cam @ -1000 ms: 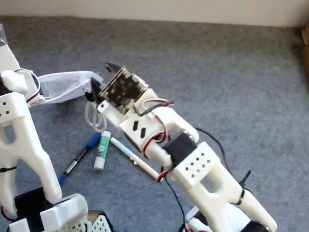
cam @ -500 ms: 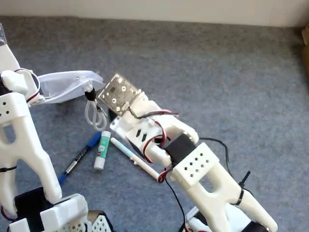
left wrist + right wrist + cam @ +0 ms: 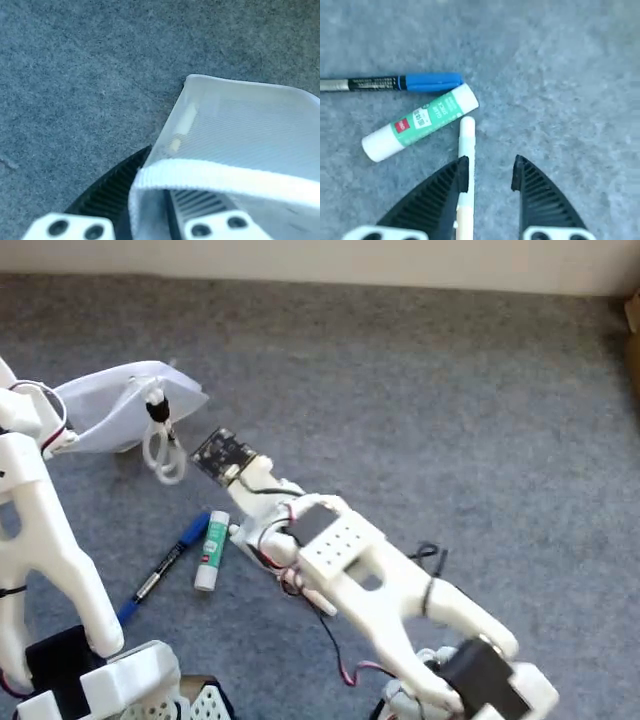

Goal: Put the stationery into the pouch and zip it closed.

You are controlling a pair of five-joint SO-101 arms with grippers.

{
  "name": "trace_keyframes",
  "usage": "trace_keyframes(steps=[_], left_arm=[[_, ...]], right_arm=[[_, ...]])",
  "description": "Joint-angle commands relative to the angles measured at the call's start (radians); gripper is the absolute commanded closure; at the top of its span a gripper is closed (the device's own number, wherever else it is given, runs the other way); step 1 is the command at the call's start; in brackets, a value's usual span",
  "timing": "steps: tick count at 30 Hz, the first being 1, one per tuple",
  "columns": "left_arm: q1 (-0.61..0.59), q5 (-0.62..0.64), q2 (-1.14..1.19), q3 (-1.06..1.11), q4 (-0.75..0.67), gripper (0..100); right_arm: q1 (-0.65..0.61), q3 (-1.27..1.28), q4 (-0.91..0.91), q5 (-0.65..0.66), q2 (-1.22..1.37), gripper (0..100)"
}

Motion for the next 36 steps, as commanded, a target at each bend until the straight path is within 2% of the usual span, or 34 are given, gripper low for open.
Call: trace_keyframes(steps=[1,11,26,30,36], left_arm=[[-0.033,0.012,0.005,-0.004,-0.021,99],[-0.027,0.012,0.005,-0.002,-0.021,99],[-0.025,0.011,0.005,0.001,-0.021,99],[-0.025,0.009,0.005,0.002,-0.021,99],[-0.025,0.009,0.005,0.004,-0.021,99]], right_arm=[[-0.036,-0.117,-0.001,-0.008,0.084,86.0],[-0.041,-0.272,0.031,-0.006,0.288,86.0],[-0.07,-0.283,0.036,-0.005,0.394,86.5],[-0.07,-0.283,0.053,-0.002,0.404,93.3],[-0.07,-0.283,0.125,0.106,0.404,98.0]])
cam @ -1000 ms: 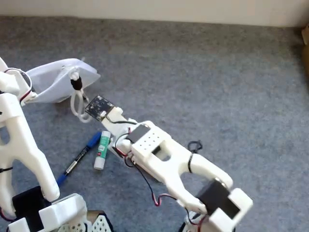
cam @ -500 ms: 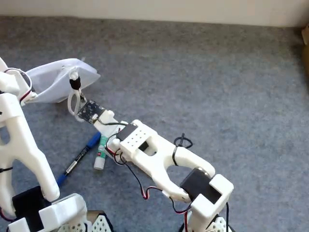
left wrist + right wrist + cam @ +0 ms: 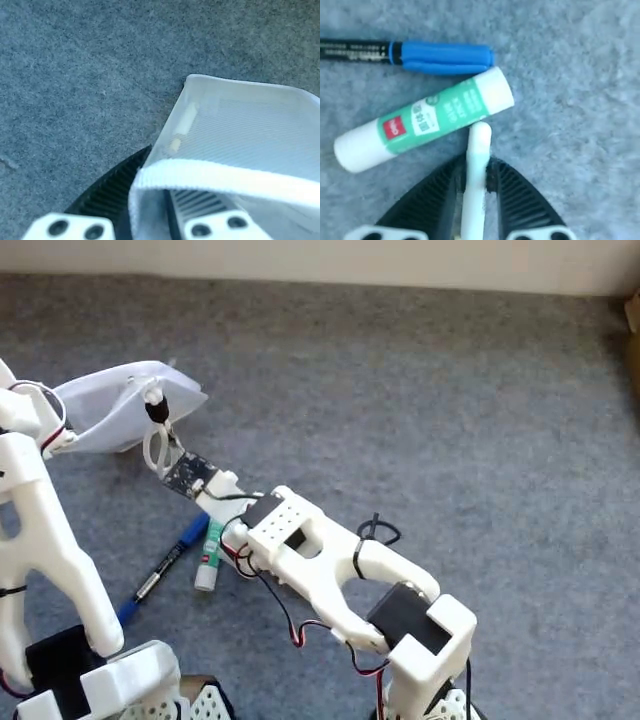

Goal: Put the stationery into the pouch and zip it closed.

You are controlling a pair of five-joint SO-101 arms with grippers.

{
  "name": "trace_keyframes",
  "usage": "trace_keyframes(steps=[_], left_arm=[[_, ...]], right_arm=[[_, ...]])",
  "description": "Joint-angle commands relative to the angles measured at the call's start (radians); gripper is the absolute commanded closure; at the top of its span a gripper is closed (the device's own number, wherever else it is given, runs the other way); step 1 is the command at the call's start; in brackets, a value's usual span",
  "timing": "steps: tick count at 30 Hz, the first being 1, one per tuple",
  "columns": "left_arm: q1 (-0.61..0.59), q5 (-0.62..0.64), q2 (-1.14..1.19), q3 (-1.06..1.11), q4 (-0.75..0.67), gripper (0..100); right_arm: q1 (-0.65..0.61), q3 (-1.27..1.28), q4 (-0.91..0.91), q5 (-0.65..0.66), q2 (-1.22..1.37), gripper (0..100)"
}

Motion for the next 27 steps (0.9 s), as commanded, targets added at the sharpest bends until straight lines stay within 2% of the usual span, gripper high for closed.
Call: trace_keyframes(steps=[1,8,20,27], left_arm=[[-0.022,0.009,0.005,0.004,-0.021,99],[-0.022,0.011,0.005,0.004,-0.021,99],[0.01,0.009,0.005,0.007,-0.018,99],[0.01,0.008,0.005,0.007,-0.015,99]], right_arm=[[-0.013,-0.041,0.058,0.041,-0.008,98.5],[-0.013,-0.041,0.111,0.041,-0.018,99.3],[0.008,0.007,0.193,0.041,-0.239,99.3],[0.036,0.01,0.197,0.043,-0.148,99.3]])
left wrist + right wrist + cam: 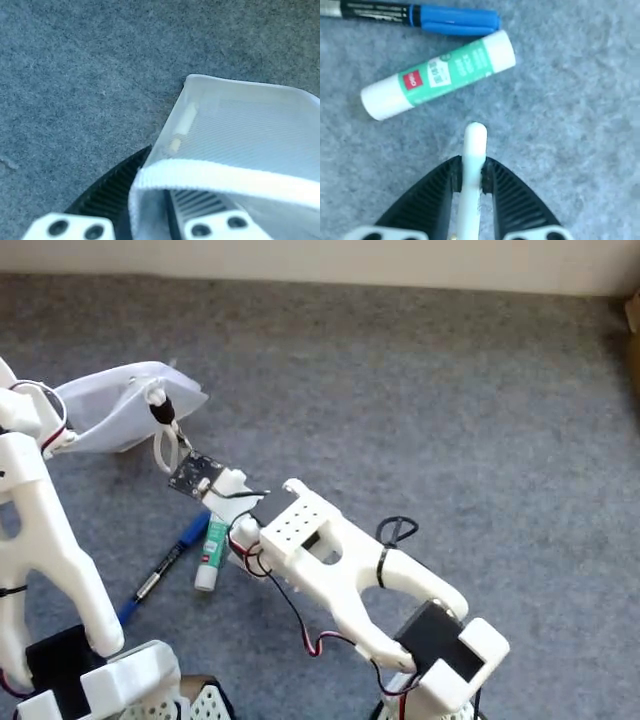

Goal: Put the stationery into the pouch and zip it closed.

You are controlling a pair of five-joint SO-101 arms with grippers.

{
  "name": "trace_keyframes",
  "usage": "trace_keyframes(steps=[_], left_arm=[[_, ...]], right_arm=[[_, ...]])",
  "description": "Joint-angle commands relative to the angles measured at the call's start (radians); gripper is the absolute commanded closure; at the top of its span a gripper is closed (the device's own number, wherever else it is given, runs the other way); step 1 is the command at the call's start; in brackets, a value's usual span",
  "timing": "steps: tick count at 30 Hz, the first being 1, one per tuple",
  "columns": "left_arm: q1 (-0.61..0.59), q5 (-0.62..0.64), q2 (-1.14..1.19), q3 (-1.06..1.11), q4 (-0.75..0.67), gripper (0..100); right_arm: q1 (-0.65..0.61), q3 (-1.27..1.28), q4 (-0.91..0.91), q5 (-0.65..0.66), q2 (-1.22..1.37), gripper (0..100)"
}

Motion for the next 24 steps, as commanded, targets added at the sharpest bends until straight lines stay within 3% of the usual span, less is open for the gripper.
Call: trace_keyframes(steps=[1,6,14,19,24], left_arm=[[0.007,0.008,0.005,0.007,-0.015,99],[0.007,0.008,0.005,0.007,-0.014,99],[0.007,0.006,0.005,0.007,-0.014,99],[0.007,0.006,0.005,0.007,-0.014,99],[0.007,0.006,0.005,0.007,-0.014,99]], right_arm=[[0.013,-0.01,0.008,0.014,0.047,99.2],[0.012,-0.079,0.016,0.014,0.166,97.1],[0.013,-0.194,0.18,0.014,0.228,91.5],[0.01,-0.197,0.185,0.014,0.222,99.8],[0.01,-0.199,0.188,0.014,0.219,99.3]])
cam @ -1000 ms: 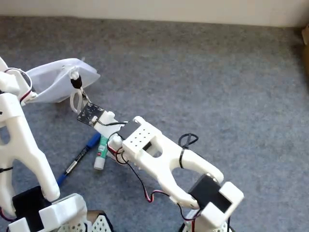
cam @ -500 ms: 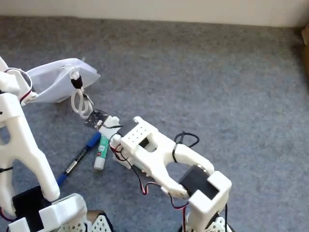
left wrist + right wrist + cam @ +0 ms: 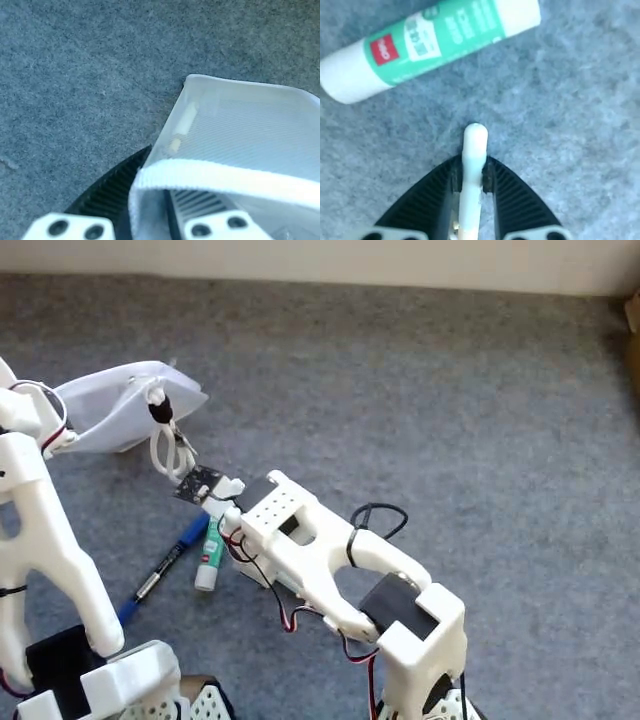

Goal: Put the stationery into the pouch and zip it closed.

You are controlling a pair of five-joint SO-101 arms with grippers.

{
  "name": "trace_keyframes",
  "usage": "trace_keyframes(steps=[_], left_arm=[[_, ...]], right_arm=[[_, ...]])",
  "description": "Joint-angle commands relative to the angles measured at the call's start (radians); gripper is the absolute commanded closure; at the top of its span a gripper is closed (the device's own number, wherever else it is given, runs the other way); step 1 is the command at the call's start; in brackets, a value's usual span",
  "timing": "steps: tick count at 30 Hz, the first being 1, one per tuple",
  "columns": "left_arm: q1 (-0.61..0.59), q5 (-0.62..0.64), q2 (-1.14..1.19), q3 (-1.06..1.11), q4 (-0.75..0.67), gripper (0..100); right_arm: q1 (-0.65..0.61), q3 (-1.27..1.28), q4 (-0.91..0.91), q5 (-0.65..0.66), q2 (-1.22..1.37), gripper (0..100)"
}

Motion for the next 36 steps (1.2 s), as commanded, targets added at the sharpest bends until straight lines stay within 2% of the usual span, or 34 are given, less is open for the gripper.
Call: trace_keyframes(steps=[1,17,28,36], left_arm=[[0.007,0.006,0.005,0.007,-0.014,99],[0.007,0.006,0.005,0.007,-0.017,99],[0.008,0.006,0.005,0.007,-0.017,99],[0.008,0.008,0.007,0.008,-0.017,99]], right_arm=[[0.005,-0.035,0.022,0.008,-0.022,99.3],[0.007,0.117,0.008,0.008,-0.418,99.4],[0.007,0.369,-0.262,0.006,-0.7,99.4],[0.007,0.395,-0.277,0.0,-0.822,99.4]])
